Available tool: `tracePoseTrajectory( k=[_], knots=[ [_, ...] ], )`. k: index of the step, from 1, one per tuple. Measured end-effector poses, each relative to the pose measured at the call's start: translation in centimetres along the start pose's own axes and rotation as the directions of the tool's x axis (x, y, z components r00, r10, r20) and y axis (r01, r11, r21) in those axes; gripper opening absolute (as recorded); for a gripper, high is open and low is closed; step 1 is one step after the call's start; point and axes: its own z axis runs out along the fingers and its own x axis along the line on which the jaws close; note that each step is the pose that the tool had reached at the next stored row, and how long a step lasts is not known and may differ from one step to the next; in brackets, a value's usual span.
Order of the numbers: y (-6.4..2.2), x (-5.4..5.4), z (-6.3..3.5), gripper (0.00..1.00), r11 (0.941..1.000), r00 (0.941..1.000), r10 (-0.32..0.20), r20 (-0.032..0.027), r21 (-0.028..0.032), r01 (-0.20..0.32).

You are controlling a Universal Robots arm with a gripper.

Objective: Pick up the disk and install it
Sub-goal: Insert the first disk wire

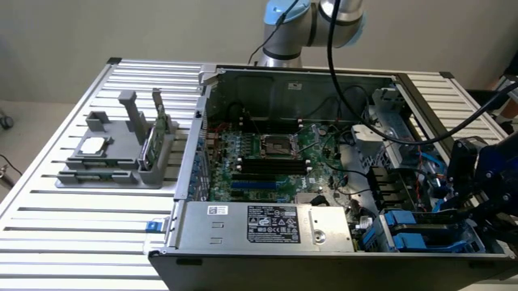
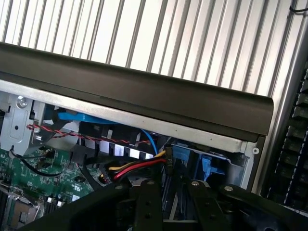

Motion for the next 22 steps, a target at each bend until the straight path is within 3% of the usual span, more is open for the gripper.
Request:
tracePoseTrajectory(
  k=[2,10,14,16,22],
  knots=[
    [0.01,0.0,0.0,0.18,1.0,1.0,0.0,0.0002,0.0,0.0],
    [-0.22,0.2,-0.41,0.16,1.0,1.0,0.001,-0.0005,0.0029,-0.001],
    [-0.62,0.4,-1.06,0.16,0.9999,1.0,0.003,-0.0025,0.0124,-0.002],
    [-0.78,0.4,-1.06,0.16,0.9998,1.0,0.004,-0.0065,0.0179,-0.004],
    [-1.08,0.5,-1.08,0.16,0.9991,0.9997,0.02,-0.0096,0.0371,-0.02]
  ],
)
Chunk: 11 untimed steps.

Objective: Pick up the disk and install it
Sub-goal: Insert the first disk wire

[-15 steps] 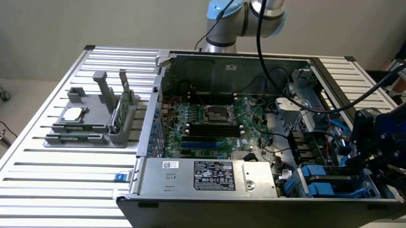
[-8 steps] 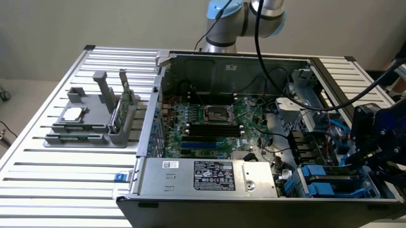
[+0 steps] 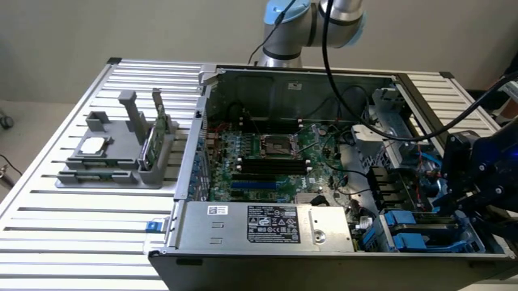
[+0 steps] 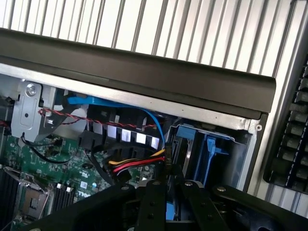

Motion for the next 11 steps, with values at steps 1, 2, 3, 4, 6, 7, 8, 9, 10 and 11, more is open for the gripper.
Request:
tracePoseTrajectory(
  k=[1,2,3,4,6,7,8,9,10,11],
  knots=[
    [-0.02,0.01,0.0,0.16,1.0,1.0,0.005,-0.0004,0.003,-0.005],
    [-0.04,0.01,0.0,0.16,0.9999,1.0,0.009,-0.0013,0.0069,-0.009],
    [-0.05,0.02,-0.01,0.16,0.9998,0.9999,0.013,-0.0019,0.0118,-0.013],
    [-0.07,0.02,0.0,0.16,0.9997,0.9999,0.016,-0.0029,0.0174,-0.016],
    [-0.09,0.02,0.0,0.16,0.9993,0.9997,0.024,-0.0046,0.0303,-0.024],
    [-0.08,0.02,0.0,0.16,0.999,0.9996,0.028,-0.0052,0.0358,-0.028],
    [-0.09,0.02,0.0,0.16,0.9987,0.9994,0.034,-0.0049,0.0381,-0.034],
    [-0.09,0.02,0.01,0.16,0.9983,0.9991,0.042,-0.0042,0.0403,-0.042],
    [-0.09,0.02,0.01,0.16,0.9979,0.9988,0.049,-0.0015,0.0417,-0.049],
    [-0.08,0.01,0.02,0.16,0.9976,0.9985,0.054,0.0021,0.0426,-0.054]
  ],
)
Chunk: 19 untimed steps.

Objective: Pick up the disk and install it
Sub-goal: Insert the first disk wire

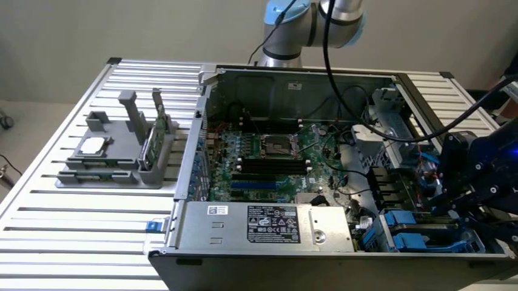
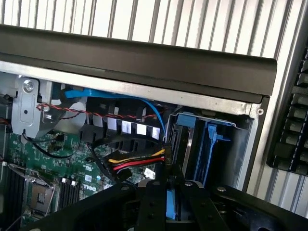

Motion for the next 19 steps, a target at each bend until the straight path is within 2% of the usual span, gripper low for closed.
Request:
tracePoseTrajectory(
  k=[3,6,7,12,15,17,19],
  knots=[
    [0.06,0.1,0.0,0.16,1.0,0.9999,0.005,0.0152,0.002,-0.005],
    [0.17,0.4,0.07,0.16,1.0,0.9993,0.006,0.0363,0.0048,-0.006],
    [0.21,0.5,0.09,0.16,1.0,0.9991,0.007,0.0411,0.0054,-0.007],
    [0.39,1.5,0.26,0.16,0.9999,0.9984,0.008,0.0557,0.0084,-0.009],
    [0.6,1.7,0.32,0.16,0.9999,0.9972,0.011,0.0738,0.0113,-0.012],
    [0.8,1.7,0.33,0.16,0.9998,0.9964,0.018,0.0833,0.0117,-0.019],
    [0.96,1.7,0.34,0.16,0.9995,0.9955,0.03,0.0902,0.0107,-0.031]
  ],
)
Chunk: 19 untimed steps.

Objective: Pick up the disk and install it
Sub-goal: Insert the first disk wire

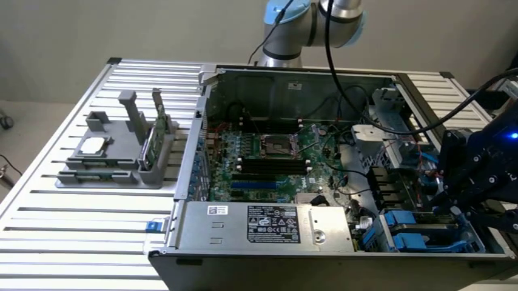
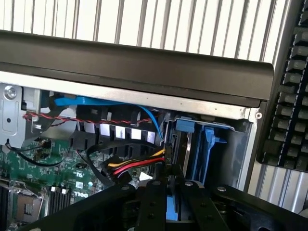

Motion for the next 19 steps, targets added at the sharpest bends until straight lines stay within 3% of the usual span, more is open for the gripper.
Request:
tracePoseTrajectory(
  k=[5,11,15,19],
  knots=[
    [0.09,0.0,0.28,0.16,0.999,0.9989,0.045,0.0102,-0.0008,-0.045],
    [0.12,0.0,0.7,0.16,0.9973,0.997,0.073,0.0248,0.0026,-0.073],
    [0.15,0.2,1.0,0.16,0.9959,0.9955,0.09,0.0291,0.0094,-0.09],
    [0.23,0.4,1.07,0.16,0.9939,0.9935,0.11,0.029,0.009,-0.11]
  ],
)
